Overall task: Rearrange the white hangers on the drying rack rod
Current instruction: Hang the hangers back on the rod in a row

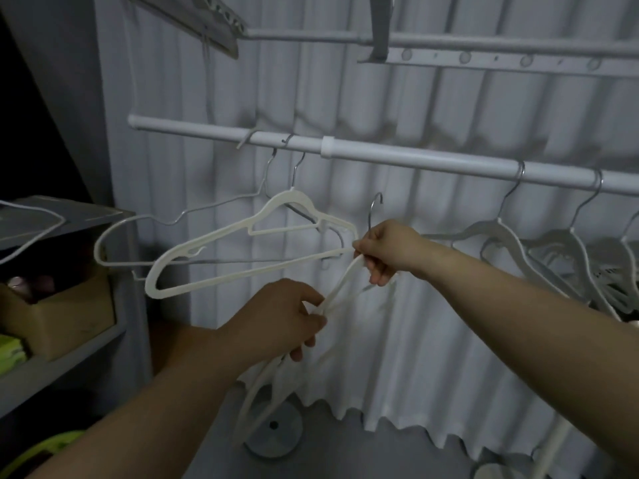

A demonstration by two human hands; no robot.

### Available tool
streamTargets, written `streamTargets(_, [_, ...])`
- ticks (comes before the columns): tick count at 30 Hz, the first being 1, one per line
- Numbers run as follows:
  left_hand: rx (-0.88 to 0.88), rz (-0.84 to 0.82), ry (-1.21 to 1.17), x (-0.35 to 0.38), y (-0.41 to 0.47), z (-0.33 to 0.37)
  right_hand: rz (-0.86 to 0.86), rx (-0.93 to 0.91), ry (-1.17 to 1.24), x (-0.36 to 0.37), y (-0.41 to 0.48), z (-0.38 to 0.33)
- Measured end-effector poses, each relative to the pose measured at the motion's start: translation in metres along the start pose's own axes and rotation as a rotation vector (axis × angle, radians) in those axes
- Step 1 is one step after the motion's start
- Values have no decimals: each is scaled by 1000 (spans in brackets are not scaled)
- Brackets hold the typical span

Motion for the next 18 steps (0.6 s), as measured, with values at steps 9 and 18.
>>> streamTargets(9, [26, 268, 83, -39, 7, 8, 525, -329, -550, -39, 16, -28])
streamTargets(18, [52, 407, -71, -48, 37, 26, 538, -475, -969, -48, 34, -30])
Point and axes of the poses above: each hand's wrist, its own y-axis towards the middle knuckle, its own x-axis out of the palm, z = x × y, the point moved 2 cm from there along y, towards the middle knuckle, and after that the axes turned 4 degrees about -x, right-handed, at the moved point
